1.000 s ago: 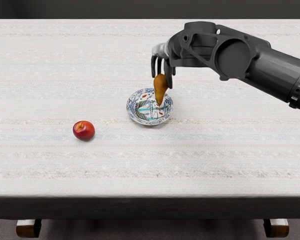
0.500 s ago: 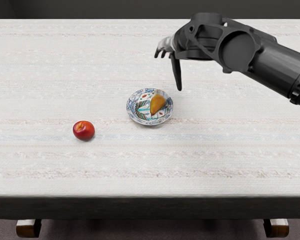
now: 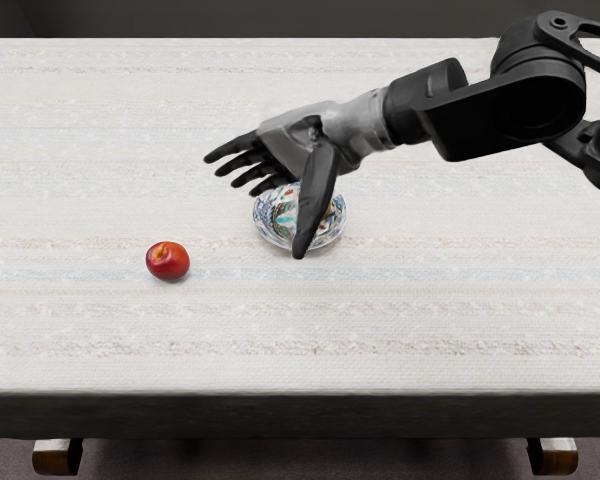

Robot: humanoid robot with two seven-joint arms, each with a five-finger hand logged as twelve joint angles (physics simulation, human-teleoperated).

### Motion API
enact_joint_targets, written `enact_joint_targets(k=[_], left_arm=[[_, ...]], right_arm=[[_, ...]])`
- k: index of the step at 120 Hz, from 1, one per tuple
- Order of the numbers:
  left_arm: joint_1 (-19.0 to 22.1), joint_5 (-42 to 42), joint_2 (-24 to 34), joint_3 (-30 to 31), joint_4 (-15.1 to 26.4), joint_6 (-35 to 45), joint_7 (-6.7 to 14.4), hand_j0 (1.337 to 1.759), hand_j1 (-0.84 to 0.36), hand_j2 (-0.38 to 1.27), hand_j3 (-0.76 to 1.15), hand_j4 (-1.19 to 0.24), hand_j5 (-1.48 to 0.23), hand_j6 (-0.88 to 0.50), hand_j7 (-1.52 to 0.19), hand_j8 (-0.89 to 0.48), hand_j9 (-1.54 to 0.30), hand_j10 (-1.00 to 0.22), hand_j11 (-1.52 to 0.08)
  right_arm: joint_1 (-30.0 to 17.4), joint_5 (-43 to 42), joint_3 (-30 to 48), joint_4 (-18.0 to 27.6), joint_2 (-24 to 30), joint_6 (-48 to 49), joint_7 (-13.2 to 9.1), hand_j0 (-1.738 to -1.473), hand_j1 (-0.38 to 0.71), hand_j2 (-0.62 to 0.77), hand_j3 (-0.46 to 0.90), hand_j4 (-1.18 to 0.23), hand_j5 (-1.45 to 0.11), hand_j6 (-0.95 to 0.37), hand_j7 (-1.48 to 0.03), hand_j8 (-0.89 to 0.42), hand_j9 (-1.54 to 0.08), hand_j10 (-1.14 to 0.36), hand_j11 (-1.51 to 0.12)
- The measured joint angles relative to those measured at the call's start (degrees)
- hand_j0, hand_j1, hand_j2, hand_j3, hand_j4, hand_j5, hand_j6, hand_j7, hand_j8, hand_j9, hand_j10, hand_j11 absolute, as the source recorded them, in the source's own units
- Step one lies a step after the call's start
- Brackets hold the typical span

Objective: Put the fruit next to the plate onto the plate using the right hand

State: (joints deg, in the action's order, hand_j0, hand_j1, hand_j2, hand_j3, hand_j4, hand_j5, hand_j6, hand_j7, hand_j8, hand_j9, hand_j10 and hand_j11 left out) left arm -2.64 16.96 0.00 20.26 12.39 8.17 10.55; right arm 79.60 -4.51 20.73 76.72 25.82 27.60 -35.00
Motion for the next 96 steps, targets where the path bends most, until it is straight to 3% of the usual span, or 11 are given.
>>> enact_joint_targets(k=[15,33,68,96], left_arm=[[0.0,0.0,0.0,-0.01,0.0,0.0,0.0,1.658,0.35,0.0,0.0,0.0,0.0,0.0,0.0,0.0,0.0,0.0,0.0],[0.0,0.0,0.0,-0.14,0.37,-0.01,0.0,1.658,0.35,0.0,0.0,0.0,0.0,0.0,0.0,0.0,0.0,0.0,0.0],[0.0,-0.19,0.0,-0.16,1.38,-0.08,0.0,1.658,0.35,0.0,0.0,0.0,0.0,0.0,0.0,0.0,0.0,0.0,0.0],[0.09,-0.4,0.0,-0.15,1.71,-0.09,0.0,1.658,0.35,0.0,0.0,0.0,0.0,0.0,0.0,0.0,0.0,0.0,0.0]], right_arm=[[-6.39,11.12,3.21,2.85,5.8,5.18,0.0,-1.658,-0.31,0.0,0.0,-0.04,-0.05,-0.04,-0.05,-0.04,-0.05,-0.04,-0.05],[-10.93,17.99,4.32,3.76,11.51,6.88,0.0,-1.658,-0.31,0.0,0.0,-0.04,-0.05,-0.03,-0.05,-0.03,-0.05,-0.03,-0.05],[-17.61,24.53,4.59,3.63,26.57,7.4,0.0,-1.658,-0.31,-0.01,0.0,-0.03,-0.04,-0.03,-0.04,-0.03,-0.04,-0.03,-0.04],[-19.89,27.17,4.43,3.35,36.33,7.45,0.0,-1.658,-0.31,-0.01,0.0,-0.03,-0.04,-0.03,-0.04,-0.03,-0.04,-0.03,-0.04]])
